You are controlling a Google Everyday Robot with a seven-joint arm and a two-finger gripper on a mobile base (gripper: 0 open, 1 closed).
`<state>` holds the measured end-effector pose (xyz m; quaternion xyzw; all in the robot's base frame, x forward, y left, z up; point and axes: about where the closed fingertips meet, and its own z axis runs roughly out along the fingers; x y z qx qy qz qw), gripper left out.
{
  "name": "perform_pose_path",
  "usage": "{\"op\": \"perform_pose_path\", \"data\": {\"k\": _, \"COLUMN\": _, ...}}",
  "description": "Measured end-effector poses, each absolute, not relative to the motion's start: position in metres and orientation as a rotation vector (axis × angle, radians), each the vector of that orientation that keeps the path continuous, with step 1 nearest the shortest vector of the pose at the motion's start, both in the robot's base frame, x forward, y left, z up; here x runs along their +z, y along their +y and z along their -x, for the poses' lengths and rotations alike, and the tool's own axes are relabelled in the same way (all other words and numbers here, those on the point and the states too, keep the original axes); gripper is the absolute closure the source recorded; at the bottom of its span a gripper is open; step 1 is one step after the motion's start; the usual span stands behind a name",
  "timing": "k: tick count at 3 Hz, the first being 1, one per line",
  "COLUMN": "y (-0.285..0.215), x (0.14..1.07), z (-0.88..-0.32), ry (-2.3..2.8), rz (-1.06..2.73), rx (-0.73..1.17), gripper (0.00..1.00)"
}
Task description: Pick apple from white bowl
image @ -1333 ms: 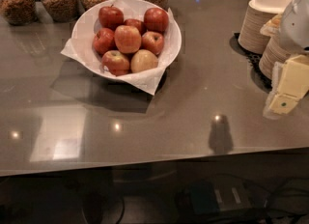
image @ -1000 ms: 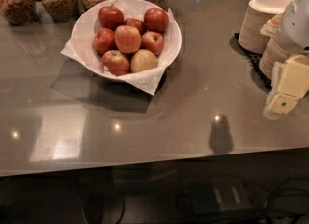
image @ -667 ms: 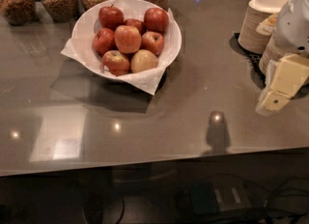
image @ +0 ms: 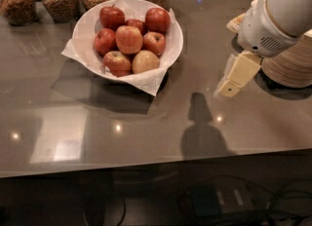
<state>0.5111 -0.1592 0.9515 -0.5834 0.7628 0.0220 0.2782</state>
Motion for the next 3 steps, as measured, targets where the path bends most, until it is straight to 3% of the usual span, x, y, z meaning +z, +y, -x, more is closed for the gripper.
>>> {"op": "perform_pose_path", "data": {"k": 3, "y": -0.059, "x": 0.983, "z": -0.591, "ry": 1.669, "rz": 1.435, "rx": 0.171, "gripper": 0.00}}
